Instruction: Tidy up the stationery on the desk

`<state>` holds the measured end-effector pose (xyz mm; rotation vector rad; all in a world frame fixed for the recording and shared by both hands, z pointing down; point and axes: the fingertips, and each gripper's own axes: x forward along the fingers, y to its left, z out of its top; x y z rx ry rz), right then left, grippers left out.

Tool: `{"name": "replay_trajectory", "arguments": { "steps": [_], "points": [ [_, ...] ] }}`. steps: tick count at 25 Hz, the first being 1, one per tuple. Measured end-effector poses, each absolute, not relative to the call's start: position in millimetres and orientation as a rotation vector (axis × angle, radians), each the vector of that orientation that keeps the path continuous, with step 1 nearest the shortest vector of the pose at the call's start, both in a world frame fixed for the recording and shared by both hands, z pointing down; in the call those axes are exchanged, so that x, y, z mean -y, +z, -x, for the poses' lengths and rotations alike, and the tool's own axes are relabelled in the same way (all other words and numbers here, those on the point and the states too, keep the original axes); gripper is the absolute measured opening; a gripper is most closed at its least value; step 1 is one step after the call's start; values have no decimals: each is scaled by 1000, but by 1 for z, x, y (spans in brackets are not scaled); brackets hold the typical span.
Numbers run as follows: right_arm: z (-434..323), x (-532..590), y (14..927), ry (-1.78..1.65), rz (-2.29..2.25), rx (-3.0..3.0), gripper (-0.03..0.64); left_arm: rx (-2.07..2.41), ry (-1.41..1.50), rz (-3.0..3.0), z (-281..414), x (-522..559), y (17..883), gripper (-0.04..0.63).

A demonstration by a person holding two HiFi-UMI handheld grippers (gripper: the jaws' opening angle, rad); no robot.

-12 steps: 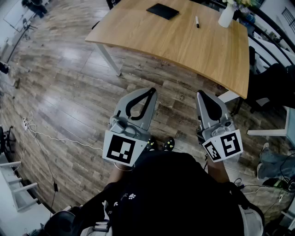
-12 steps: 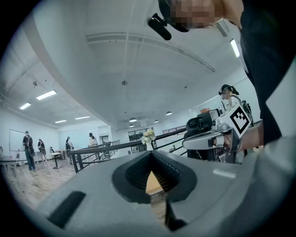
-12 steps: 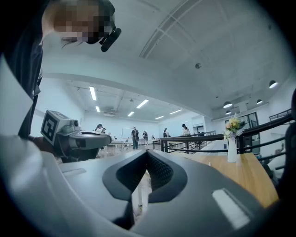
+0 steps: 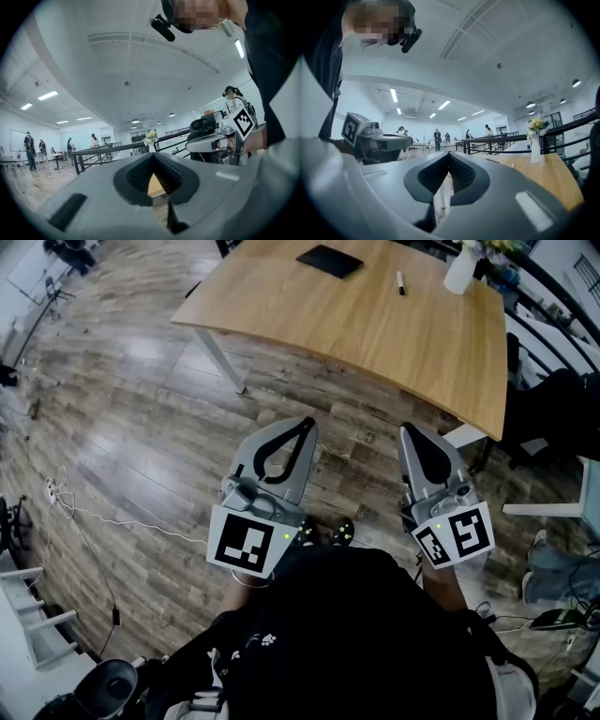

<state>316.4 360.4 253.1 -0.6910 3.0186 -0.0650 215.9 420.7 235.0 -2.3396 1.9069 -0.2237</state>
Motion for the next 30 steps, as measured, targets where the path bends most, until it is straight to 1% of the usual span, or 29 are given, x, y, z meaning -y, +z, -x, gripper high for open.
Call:
{"name": "replay_trajectory", "arguments": {
  "steps": [30],
  "points": [
    [-352,-346,265,-83,596,-3030,11,-1991,-259,2286,-252,-419,245,-14]
  ]
}}
